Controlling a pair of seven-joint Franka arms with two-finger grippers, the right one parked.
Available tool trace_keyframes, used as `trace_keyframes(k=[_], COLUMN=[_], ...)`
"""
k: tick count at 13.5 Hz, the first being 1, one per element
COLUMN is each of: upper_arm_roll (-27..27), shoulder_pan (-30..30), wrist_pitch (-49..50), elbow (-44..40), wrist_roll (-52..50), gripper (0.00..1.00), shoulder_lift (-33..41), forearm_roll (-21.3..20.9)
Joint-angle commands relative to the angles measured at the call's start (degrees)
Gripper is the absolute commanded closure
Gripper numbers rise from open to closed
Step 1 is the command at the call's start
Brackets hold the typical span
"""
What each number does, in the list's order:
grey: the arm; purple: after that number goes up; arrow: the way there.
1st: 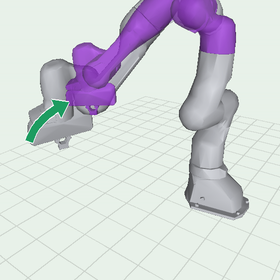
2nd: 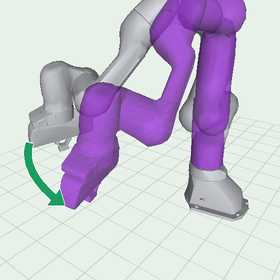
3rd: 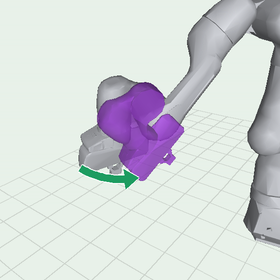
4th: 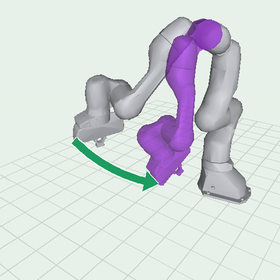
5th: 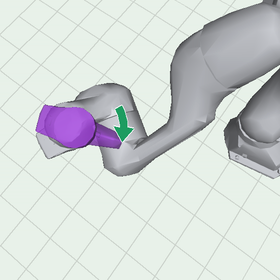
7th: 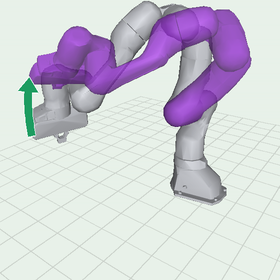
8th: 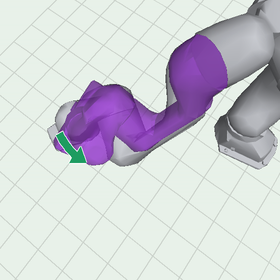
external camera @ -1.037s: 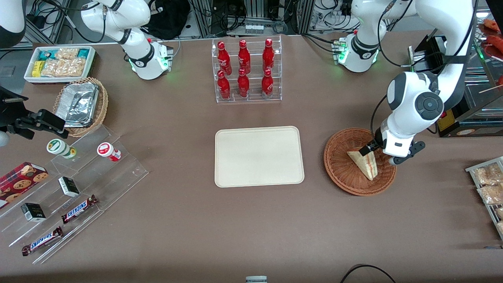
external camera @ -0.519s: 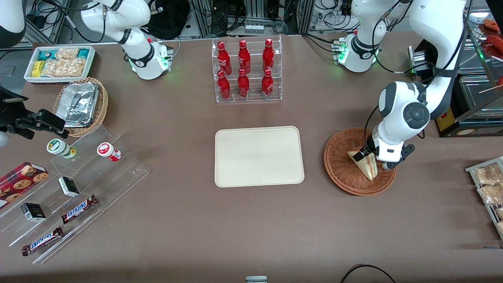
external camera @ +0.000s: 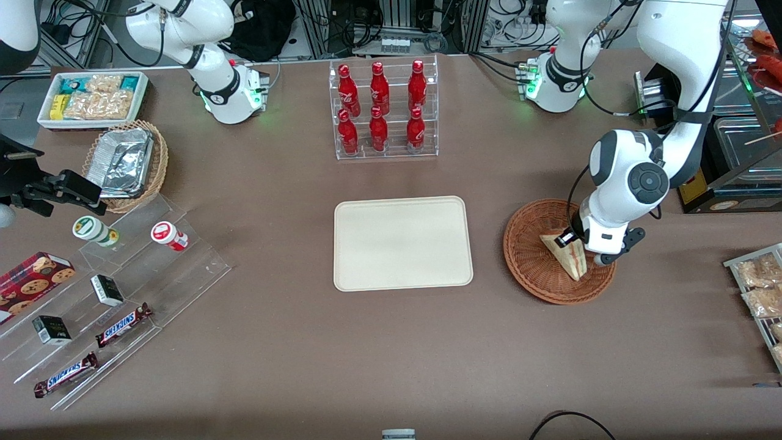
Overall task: Place sandwich from basket to tray
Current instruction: 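Lower the left gripper and close it on the wrapped sandwich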
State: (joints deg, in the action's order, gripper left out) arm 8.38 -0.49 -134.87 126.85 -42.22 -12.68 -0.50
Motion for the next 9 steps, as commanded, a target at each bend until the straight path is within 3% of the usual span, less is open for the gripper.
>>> trace_keyframes(k=[1,6,9], upper_arm_roll=[-0.03,0.49,0.49], shoulder_pan=[-0.56,-7.13,-13.72], wrist_pitch=[8.19,27.96,31.07], elbow=[-4.40,-19.95,-24.98], wrist_roll=[1.27,1.35,1.62], gripper=[0.95,0.95,0.95], shoulder_lift=[1.87,-0.84,-4.18], forearm_roll=[-0.29,-2.65,-2.93])
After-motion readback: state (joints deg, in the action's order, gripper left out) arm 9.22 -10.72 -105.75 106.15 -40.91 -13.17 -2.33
